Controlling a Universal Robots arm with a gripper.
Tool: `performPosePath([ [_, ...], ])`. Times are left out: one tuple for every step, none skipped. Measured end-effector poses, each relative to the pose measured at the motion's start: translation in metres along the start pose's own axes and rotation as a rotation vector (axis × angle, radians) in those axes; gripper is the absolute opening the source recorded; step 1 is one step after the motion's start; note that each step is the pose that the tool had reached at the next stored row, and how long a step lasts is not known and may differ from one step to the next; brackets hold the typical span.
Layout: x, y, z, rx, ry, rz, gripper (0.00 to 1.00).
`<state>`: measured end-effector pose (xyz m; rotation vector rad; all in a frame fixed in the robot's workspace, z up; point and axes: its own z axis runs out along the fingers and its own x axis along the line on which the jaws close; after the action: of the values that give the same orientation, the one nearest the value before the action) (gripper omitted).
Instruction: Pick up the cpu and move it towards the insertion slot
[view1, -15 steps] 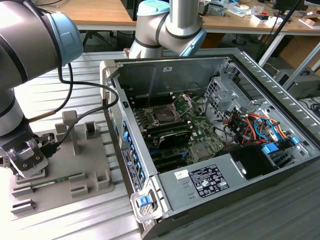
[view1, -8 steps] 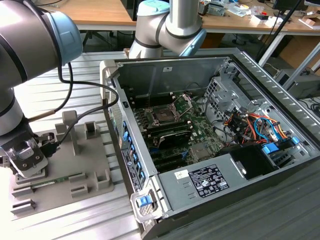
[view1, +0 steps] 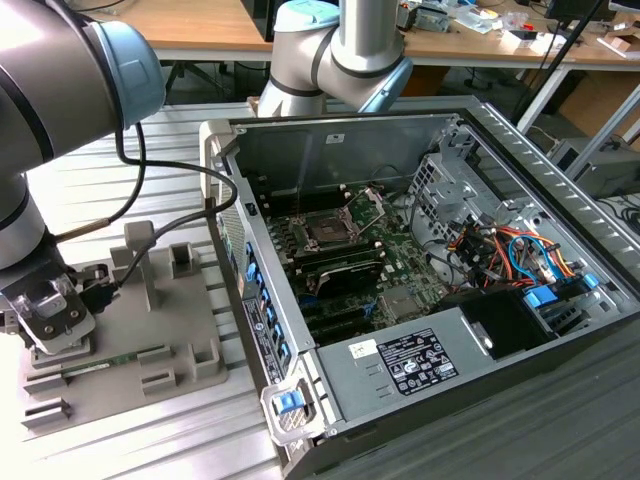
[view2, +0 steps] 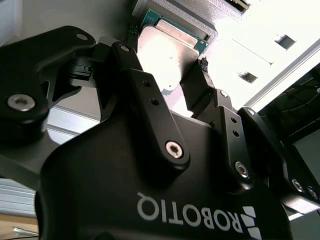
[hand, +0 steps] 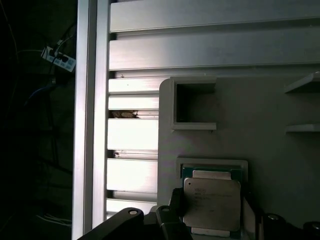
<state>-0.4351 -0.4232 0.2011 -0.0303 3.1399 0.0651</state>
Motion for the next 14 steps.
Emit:
performPosePath([
  [0.0,0.0,-0.0003,0.0,-0.0001,0.0,0.55],
  [0.0,0.0,-0.0006,0.0,-0.0001,0.0,0.55],
  [0.0,0.0,-0.0008,0.0,-0.0001,0.0,0.55],
  [0.0,0.0001,-0.0011,0.0,-0.0001,0.0,0.55],
  [0.0,0.0001,-0.0015,0.0,0.0,0.0,0.55],
  [0.0,0.0001,-0.0017,0.0,0.0,0.0,0.55],
  [0.0,0.0001,-0.002,0.0,0.0,0.0,0.55],
  [0.0,0.0001,-0.0027,0.0,0.0,0.0,0.55],
  [0.0,0.0001,-0.003,0.0,0.0,0.0,0.55],
  [0.0,0.0002,-0.0033,-0.0001,-0.0001,0.0,0.55],
  [0.0,0.0002,-0.0037,0.0001,0.0001,0.0,0.55],
  [0.0,0.0002,-0.0038,0.0,0.0,0.0,0.55],
  [0.0,0.0002,-0.0041,0.0,-0.0001,0.0,0.55],
  [0.0,0.0002,-0.0043,0.0,0.0,0.0,0.55],
])
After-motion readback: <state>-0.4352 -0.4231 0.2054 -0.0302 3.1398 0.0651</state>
